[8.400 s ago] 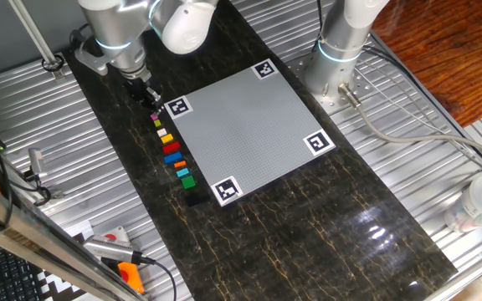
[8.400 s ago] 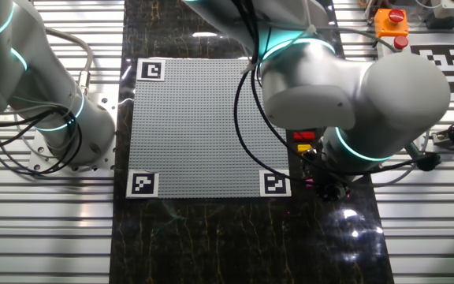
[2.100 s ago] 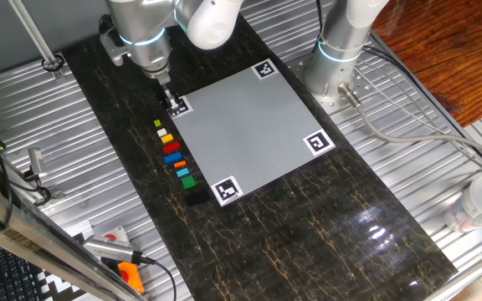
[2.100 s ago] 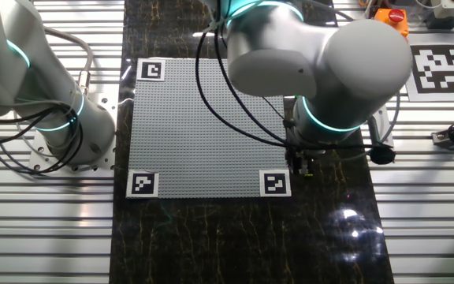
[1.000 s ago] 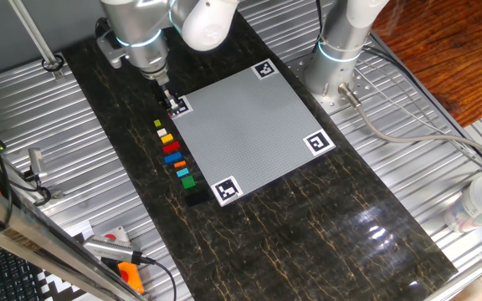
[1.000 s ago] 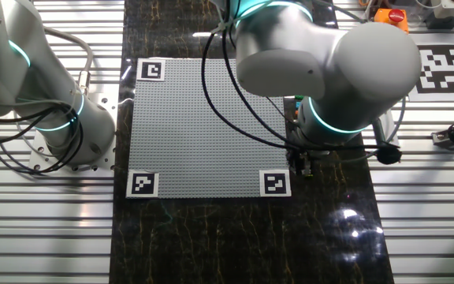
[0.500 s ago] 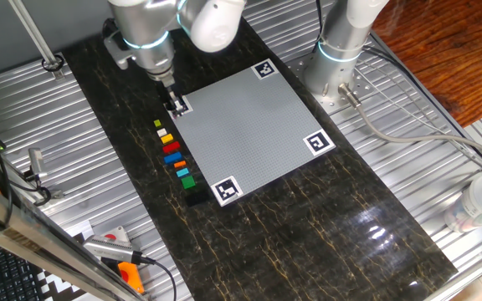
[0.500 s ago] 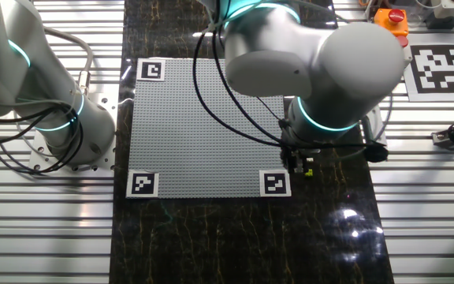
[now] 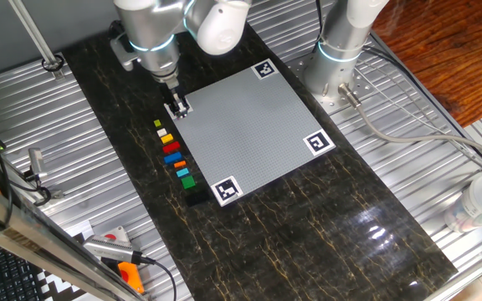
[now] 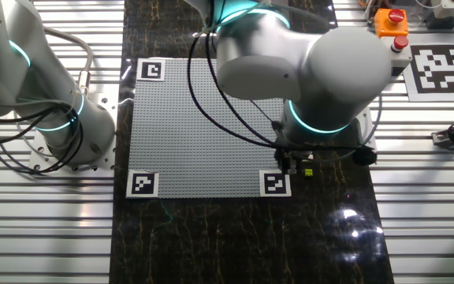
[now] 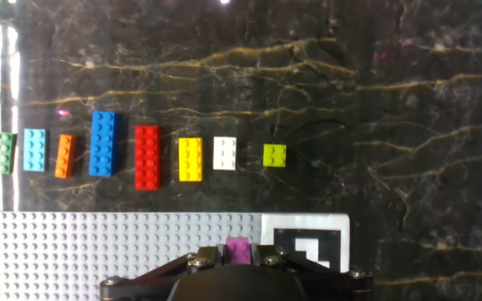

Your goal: Build with small Lego blocks

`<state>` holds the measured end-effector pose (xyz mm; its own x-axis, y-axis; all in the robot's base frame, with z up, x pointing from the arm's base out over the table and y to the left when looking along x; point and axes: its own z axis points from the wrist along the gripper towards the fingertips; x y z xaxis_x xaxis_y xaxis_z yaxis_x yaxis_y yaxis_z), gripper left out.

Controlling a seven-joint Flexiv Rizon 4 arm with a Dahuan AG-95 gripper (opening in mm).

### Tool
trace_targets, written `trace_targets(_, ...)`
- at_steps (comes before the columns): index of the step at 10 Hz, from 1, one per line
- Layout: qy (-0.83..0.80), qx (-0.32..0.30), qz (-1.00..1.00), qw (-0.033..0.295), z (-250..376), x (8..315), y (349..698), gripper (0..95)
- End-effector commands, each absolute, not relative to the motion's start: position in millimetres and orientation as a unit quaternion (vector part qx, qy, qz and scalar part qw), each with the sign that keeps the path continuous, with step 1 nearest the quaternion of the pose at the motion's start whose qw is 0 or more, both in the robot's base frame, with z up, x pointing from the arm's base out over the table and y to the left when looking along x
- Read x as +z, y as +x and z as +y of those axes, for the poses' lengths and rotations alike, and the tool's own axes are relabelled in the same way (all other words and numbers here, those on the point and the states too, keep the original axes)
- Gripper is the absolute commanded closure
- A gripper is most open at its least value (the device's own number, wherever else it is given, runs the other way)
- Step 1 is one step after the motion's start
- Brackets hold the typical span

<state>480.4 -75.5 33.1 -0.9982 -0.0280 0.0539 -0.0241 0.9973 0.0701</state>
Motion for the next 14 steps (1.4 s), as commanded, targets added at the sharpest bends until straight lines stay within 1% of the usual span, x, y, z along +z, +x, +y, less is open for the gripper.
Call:
trace_targets(1,0.006,-0.037,-0.999,0.028,-76,31,480,95.0)
trace_targets(14,0.005,-0.038,-0.999,0.027,-78,18,477,95.0)
